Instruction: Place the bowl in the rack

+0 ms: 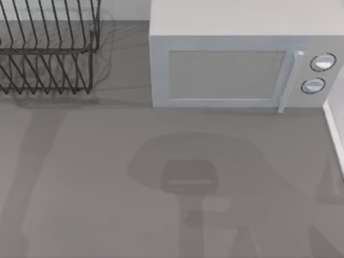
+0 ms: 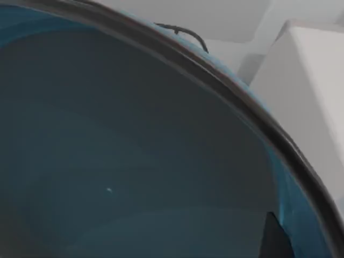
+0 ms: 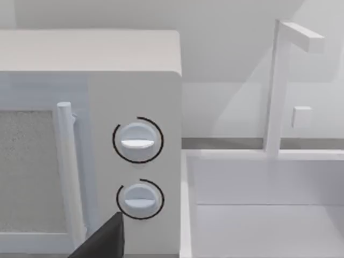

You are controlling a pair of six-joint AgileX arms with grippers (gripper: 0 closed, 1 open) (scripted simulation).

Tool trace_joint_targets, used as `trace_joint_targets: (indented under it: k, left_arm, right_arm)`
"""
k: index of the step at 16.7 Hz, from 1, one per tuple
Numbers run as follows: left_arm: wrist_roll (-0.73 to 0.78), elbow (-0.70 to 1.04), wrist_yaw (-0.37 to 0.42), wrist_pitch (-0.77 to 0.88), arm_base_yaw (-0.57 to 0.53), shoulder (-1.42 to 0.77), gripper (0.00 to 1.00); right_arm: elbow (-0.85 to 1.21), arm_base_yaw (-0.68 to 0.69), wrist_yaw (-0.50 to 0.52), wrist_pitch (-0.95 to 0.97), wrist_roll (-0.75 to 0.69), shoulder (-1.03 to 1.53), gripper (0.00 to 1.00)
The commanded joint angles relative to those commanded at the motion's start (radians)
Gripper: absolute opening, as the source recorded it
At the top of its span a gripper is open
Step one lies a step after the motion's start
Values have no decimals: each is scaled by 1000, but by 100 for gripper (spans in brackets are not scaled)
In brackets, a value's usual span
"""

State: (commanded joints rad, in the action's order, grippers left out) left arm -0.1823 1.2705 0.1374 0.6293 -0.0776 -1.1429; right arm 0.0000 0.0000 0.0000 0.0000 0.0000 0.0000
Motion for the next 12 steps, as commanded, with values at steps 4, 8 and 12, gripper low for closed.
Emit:
trace_joint_targets:
  k: [4,8,12]
  left_arm:
    - [131,-107,45,-279,169,161,0]
    - [193,-155,69,-400,256,249,0]
    - [195,-157,70,-404,259,253,0]
  right_arm:
    - [0,0,0,0,0,0,100]
    - [0,0,0,0,0,0,100]
    - [0,0,0,0,0,0,100]
